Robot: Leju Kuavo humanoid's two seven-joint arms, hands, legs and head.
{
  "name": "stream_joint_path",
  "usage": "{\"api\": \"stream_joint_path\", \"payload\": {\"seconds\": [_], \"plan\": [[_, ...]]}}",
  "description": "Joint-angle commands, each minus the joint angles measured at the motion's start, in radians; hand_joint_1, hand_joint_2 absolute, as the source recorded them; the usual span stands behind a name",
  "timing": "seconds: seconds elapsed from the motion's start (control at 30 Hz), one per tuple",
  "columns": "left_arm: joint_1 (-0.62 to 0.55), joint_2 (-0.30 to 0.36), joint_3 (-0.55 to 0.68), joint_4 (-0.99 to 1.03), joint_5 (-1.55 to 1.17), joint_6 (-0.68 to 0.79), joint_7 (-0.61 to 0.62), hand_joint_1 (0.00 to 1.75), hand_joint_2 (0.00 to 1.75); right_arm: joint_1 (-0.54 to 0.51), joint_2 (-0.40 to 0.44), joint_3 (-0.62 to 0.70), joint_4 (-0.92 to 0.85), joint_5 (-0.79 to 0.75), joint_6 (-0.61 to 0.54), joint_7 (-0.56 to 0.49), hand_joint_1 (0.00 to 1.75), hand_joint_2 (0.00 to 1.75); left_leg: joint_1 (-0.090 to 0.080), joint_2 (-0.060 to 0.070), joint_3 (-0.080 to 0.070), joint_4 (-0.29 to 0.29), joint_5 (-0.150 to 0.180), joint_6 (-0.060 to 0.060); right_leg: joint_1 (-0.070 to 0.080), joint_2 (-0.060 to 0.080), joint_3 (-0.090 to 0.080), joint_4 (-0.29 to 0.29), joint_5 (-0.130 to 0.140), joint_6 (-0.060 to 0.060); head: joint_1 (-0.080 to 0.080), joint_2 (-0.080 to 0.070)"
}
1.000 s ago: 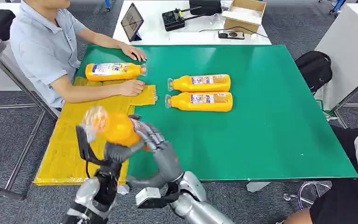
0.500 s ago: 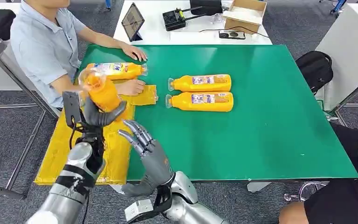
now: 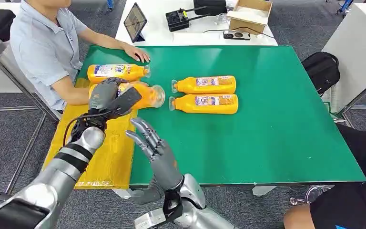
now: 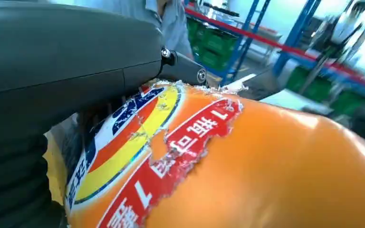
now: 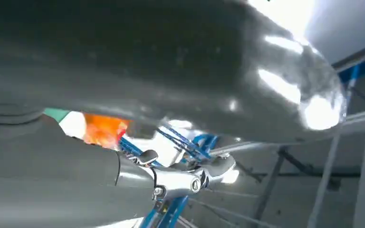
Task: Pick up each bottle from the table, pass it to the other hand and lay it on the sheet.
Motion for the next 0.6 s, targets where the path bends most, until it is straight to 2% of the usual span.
{"api": "stream_joint_path", "payload": {"seconds": [0.03, 0.5, 0.6], "plan": [[-0.309, 0.091, -0.252, 0.557, -0.412, -0.249, 0.207, 1.75, 1.75, 0.029, -0.113, 0.021, -0.178, -0.028, 0.014, -0.032, 0.00, 0.00, 0.000, 0.000, 0.001, 0.000, 0.000, 0.001, 0.001, 0.000, 0.001, 0.000, 0.000, -0.002, 0.000, 0.000], [-0.309, 0.086, -0.173, 0.655, -0.396, -0.337, 0.241, 1.75, 1.75, 0.012, -0.106, 0.034, -0.143, -0.057, 0.054, -0.032, 0.00, 0.00, 0.001, 0.001, 0.000, 0.001, 0.000, 0.001, 0.001, 0.000, 0.000, 0.001, 0.000, -0.002, 0.000, 0.000], [-0.308, 0.077, -0.172, 0.671, -0.399, -0.395, 0.235, 1.75, 1.75, 0.015, -0.107, 0.022, -0.147, -0.083, 0.069, -0.032, 0.00, 0.00, 0.001, 0.002, 0.000, 0.001, 0.000, 0.002, 0.002, 0.000, 0.001, 0.000, 0.001, -0.003, 0.000, 0.000]]}}
